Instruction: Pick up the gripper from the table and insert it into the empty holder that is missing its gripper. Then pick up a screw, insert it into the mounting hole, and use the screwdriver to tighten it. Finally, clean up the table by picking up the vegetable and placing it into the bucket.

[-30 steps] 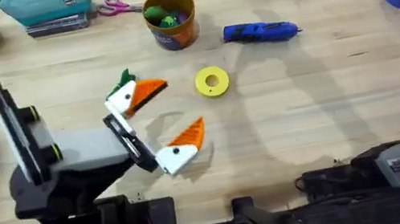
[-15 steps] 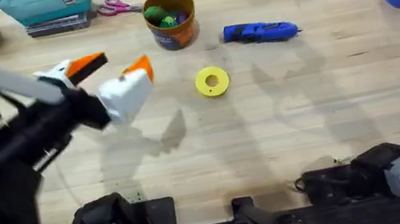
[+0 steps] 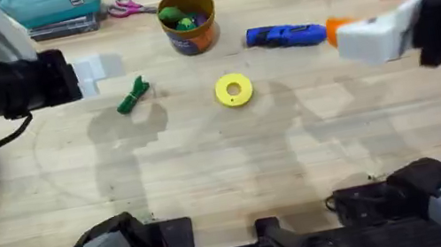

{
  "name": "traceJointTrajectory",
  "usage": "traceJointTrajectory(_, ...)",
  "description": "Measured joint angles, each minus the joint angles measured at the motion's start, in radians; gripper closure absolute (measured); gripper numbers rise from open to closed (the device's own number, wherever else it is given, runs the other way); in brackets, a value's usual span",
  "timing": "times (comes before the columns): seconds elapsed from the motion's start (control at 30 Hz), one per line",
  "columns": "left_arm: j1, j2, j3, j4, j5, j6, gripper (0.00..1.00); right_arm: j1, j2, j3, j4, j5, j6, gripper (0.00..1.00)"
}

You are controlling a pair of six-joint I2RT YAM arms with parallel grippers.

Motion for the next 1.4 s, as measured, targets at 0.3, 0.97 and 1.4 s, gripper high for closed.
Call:
traceJointTrajectory(0.3, -0.125, 0.138, 0.108, -0.068, -0.259, 0.170, 0.014, -0.006, -0.002, -0.080, -0.002, 0.000, 0.016, 0.006)
traceJointTrajectory(0.97, -0.268, 0.641, 0.150, 0.016, -0.397, 0.388, 0.008, -0.006, -0.002, -0.080, -0.003, 0.000, 0.019, 0.006)
traceJointTrajectory(1.4, -0.268, 0.693, 0.156, 0.035, -0.369, 0.407, 0.142, -0.006, -0.002, -0.080, -0.003, 0.000, 0.019, 0.006)
